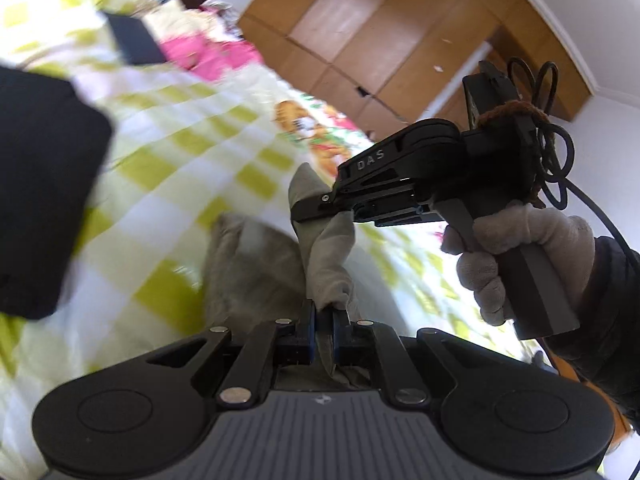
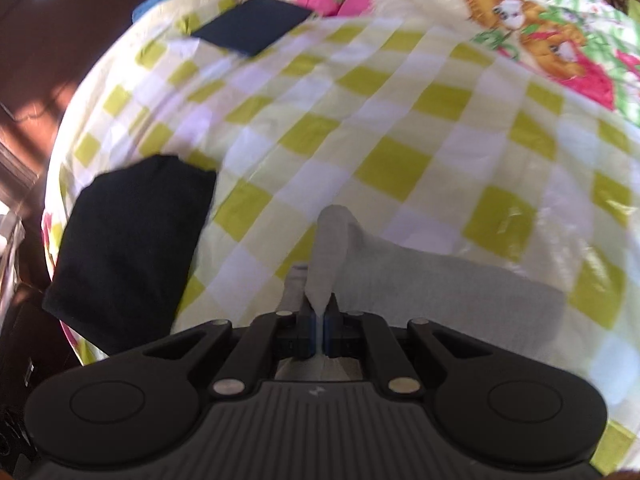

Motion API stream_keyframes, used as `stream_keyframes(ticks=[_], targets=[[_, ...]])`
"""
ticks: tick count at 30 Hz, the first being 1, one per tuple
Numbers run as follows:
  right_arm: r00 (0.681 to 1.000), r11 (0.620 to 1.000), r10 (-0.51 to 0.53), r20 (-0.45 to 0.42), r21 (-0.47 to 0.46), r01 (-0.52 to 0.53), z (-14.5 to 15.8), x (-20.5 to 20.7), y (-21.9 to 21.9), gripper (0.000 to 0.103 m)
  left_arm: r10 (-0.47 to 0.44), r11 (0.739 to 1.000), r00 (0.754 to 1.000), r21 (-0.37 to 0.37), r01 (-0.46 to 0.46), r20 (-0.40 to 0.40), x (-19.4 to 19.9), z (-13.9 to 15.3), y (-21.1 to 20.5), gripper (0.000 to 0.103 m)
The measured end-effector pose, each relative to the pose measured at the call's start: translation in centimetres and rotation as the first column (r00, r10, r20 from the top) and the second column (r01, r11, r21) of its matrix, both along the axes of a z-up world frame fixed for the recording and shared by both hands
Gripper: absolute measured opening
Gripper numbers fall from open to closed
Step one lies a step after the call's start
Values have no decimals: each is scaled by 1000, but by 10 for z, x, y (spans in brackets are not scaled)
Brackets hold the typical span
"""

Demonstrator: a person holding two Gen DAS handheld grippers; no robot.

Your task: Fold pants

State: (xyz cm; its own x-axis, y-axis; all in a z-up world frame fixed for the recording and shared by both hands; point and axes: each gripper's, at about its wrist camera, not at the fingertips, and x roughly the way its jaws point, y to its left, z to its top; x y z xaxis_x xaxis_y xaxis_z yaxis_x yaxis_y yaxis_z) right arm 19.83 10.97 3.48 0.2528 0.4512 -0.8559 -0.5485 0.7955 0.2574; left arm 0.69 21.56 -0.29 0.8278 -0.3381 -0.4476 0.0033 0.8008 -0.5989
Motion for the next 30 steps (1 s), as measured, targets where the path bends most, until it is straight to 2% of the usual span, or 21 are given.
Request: stream_keyframes(ticks=[6, 8, 9, 10, 11, 14, 15, 17, 21, 24, 26, 30], targets=[[996, 994, 77, 36, -76, -74, -17, -9, 36, 6, 20, 1000, 999, -18, -21, -38, -7, -19, 18, 23], [995, 993, 78, 54, -88, -73, -16, -10, 42, 13, 27, 999, 999, -37, -29, -44, -14, -23, 23, 23], [995, 993, 87, 53, -90, -83, -16, -11, 44, 20, 28, 999, 999, -40, -30, -47, -14, -24, 26, 23], [995, 993, 87, 48, -85, -82, -15, -10, 47, 32, 25, 999, 998, -35, -27, -50, -15, -26, 27, 24], [996, 995, 80, 39, -66, -78, -14, -11, 47, 37, 30, 999, 998, -27, -31, -54, -16, -27, 28, 24], [995, 996, 91, 35, -14, -91, -6, -15, 47, 39, 24, 999, 997, -26, -27, -79, -21, -31, 32, 28], [995, 996, 92, 46, -8, -92, -3, -17, 45, 39, 24, 1000, 996, -15, -25, -87, -24, -30, 32, 29], [994, 996, 86, 70, 8, -87, 5, -20, 39, 40, 29, 999, 994, 24, -26, -101, -34, -26, 32, 39], [989, 996, 66, 135, 48, -73, 19, -26, 19, 42, 37, 996, 993, 86, -28, -113, -45, -17, 38, 42], [987, 996, 46, 153, 68, -57, 21, -30, 5, 42, 58, 988, 997, 147, -50, -52, -46, 2, 41, 43], [989, 997, 36, 145, 68, -46, 15, -28, 0, 42, 46, 981, 999, 191, -45, 1, -38, 14, 37, 47], [991, 998, 48, 128, 34, -53, -5, -9, 14, 42, -3, 971, 999, 239, -4, 32, -12, 17, 20, 48]])
